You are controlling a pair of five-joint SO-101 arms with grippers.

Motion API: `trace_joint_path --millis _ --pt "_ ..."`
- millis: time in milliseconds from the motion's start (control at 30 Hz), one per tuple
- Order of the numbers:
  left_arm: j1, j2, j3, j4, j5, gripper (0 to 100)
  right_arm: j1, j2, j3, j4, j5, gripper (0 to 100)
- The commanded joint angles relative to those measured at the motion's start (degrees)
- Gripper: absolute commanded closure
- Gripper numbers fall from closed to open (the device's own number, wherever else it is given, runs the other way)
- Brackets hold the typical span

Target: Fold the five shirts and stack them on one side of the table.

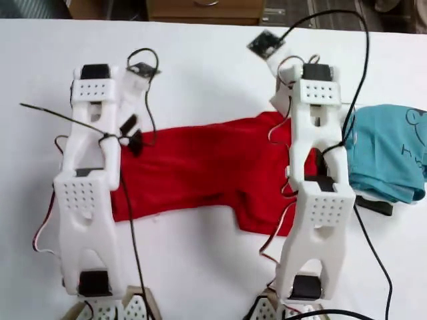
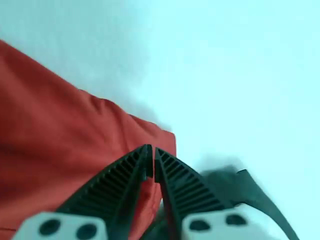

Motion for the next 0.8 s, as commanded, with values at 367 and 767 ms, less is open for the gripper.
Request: trace_joint_path --millis 367,767 --pt "-1.58 7.91 -0.66 -0.26 -1.14 78 2.77 13.93 -5.98 -8.22 0.09 97.8" --pt "-6.07 14.59 -13.67 0.88 -4.84 78 1.98 17.10 -18.81 -6.37 0.09 97.8"
